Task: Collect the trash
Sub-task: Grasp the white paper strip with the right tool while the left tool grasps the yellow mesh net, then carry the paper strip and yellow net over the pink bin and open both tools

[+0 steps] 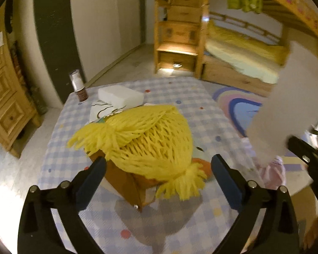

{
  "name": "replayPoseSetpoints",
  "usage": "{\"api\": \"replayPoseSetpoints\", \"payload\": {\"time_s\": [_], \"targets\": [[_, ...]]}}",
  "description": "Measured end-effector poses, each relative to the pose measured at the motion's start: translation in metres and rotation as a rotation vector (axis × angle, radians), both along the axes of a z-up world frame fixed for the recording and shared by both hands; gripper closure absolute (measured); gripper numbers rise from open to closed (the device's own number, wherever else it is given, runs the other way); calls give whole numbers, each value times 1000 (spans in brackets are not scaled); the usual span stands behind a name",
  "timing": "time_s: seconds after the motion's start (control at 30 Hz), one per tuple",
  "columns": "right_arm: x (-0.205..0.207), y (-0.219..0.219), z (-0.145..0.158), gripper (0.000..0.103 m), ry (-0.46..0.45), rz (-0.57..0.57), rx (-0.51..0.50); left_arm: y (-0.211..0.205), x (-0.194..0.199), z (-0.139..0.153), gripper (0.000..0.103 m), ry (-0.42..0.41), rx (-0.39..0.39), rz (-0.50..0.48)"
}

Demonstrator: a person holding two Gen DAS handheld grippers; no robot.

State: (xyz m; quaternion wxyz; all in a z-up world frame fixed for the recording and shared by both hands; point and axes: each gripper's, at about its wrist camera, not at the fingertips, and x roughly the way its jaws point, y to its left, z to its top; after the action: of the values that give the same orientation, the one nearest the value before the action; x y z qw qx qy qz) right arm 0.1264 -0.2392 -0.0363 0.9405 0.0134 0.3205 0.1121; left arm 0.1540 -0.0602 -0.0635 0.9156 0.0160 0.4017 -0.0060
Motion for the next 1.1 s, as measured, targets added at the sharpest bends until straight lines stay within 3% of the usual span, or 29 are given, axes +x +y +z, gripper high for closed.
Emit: {"api": "replayPoseSetpoints", "payload": {"time_s": [0.17,0.33,0.47,0.57,0.73,0.83,1.1], "targets": [[-4,-10,-7,103,15,-1,16,-6,19,-20,8,71,27,64],[-9,-17,-8,103,17,-4,31,0,17,-28,33,91,6,77],[-14,-19,-6,103,10,-2,34,4,4,-23,63,48,5,73],[-19,-16,-2,103,-1,0,31,11,-9,-14,77,-6,0,55],[-32,-14,11,103,-38,-2,31,14,-44,18,80,-176,3,-15],[-42,-18,19,103,-62,-14,36,6,-74,42,80,-287,22,-118],[-70,-39,22,103,-59,-83,26,-42,-122,45,80,-350,106,-379]]}}
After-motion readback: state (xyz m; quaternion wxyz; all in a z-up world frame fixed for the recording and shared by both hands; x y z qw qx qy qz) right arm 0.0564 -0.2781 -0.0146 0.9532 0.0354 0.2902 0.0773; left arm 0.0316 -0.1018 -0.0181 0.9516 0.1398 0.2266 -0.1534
